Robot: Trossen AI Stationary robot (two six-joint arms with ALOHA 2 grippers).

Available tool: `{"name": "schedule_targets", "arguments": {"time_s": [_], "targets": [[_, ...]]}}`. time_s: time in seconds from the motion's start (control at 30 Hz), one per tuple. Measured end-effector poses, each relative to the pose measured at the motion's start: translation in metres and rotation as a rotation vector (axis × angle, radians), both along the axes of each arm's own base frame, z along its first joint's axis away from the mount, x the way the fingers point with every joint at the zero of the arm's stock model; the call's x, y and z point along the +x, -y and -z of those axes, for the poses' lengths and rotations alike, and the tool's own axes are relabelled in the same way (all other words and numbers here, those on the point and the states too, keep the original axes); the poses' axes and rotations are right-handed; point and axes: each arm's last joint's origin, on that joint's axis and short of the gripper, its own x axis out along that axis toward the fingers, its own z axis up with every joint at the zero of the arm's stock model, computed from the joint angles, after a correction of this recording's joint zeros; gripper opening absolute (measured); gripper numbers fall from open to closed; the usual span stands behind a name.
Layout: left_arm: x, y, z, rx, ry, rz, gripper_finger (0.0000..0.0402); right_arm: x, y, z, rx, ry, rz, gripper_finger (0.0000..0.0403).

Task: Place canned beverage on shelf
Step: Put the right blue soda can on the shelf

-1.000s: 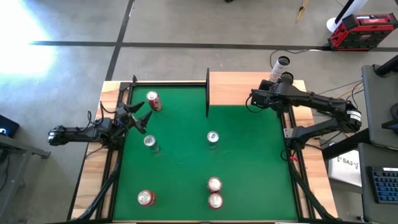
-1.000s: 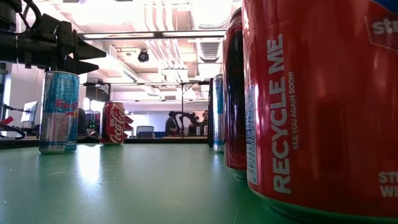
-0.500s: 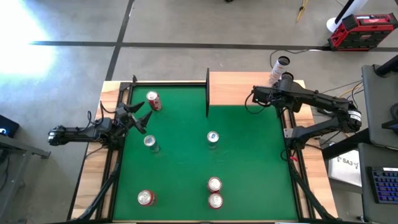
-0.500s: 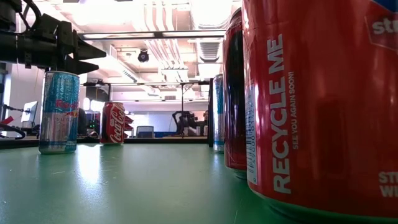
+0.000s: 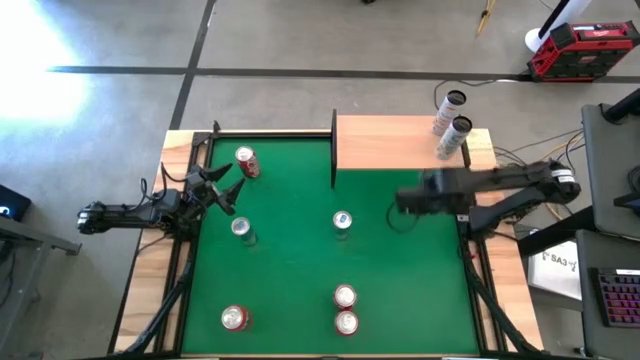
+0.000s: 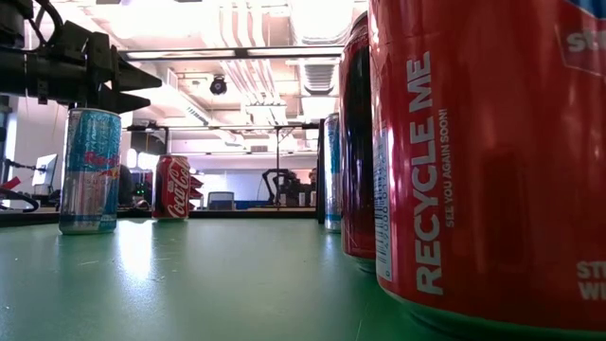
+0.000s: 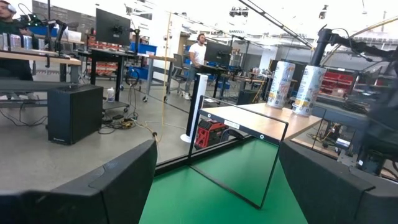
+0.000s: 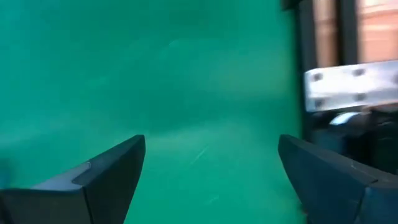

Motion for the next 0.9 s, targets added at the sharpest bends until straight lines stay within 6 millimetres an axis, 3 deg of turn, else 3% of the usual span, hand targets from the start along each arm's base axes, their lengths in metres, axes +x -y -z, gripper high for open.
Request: {"name": "schedule_targets", "arguments": {"time_s": [0.23, 0.43, 0.73, 0.9], "targets": [[0.0, 0.0, 0.0, 0.0, 0.0, 0.0, 0.0324, 0.02, -0.07, 0.01, -0.191, 0.14, -0.094, 0.0359], [0.0, 0.0, 0.0, 0.0, 0.0, 0.001, 0.0324, 0.049, -0.115, 0.023, -0.382, 0.212, -0.186, 0.0359], [0.0, 0.0, 0.0, 0.0, 0.0, 0.0, 0.0324, 0.109, -0.148, 0.033, -0.534, 0.211, -0.333, 0.0359], [0.0, 0.0, 0.0, 0.0, 0.0, 0.0, 0.0324, 0.127, -0.153, 0.033, -0.578, 0.225, -0.345, 0.0359]]}}
